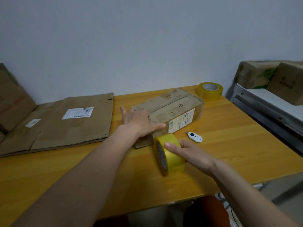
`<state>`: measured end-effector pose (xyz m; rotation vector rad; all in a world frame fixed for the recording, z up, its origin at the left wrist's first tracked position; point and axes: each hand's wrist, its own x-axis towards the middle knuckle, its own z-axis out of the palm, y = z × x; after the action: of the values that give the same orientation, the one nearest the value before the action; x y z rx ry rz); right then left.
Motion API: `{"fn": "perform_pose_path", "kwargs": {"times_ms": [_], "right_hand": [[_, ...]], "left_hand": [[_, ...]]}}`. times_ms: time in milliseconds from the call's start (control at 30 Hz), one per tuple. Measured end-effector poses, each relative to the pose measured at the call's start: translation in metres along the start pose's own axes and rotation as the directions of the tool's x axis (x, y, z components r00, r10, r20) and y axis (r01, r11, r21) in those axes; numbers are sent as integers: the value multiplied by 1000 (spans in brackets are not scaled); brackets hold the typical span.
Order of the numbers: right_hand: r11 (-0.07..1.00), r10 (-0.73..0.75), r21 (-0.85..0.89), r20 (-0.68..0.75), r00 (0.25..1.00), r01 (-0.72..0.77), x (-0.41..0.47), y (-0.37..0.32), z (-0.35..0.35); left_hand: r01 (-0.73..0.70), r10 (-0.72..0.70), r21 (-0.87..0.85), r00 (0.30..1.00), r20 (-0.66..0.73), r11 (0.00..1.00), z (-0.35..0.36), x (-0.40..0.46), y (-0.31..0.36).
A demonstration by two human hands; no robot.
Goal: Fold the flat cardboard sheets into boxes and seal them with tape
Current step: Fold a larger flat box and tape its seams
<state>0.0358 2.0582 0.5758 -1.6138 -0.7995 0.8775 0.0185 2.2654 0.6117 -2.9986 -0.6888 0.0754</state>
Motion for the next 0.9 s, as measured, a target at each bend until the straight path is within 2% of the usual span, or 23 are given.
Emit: {"fn": "perform_pose_path", "kwargs": {"times_ms": [333,400,467,500,533,567,633,700,733,900], "right_hand": [[995,100,34,-46,994,-98,5,-5,-2],[990,129,79,-129,983,-120,7,-2,-9],[991,117,101,-298,947,-90,11,0,-20],[996,85,21,-408,909,-84,15,3,-29],[983,36,-137,-521,853,-126,20,7,-38],[920,-8,-316,-606,795,-232,26,14,-47],[723,-1,-520,-660,752,-455,34,27,-59],[598,25,-597,-653,757,-534,39,43,-64],[585,1,-611,-657,754,-534,40,49,-65],[771,11,-441,-712,703,-459,37,48,-66]], "left_hand": [[-38,39,-30,999,32,999,-1,10,-3],[-41,41,-62,999,-2,997,5,9,-2],[-38,34,-95,999,-42,995,12,5,0],[-37,30,-110,998,-62,993,15,4,0],[-34,25,-125,997,-77,992,18,3,0],[-30,18,-139,996,-85,990,19,2,1],[-19,5,-162,996,-86,987,21,3,2],[-13,-4,-191,996,-90,981,24,2,2],[-12,-9,-213,995,-95,977,25,1,2],[-2,-28,-308,995,-92,951,32,3,0]]}}
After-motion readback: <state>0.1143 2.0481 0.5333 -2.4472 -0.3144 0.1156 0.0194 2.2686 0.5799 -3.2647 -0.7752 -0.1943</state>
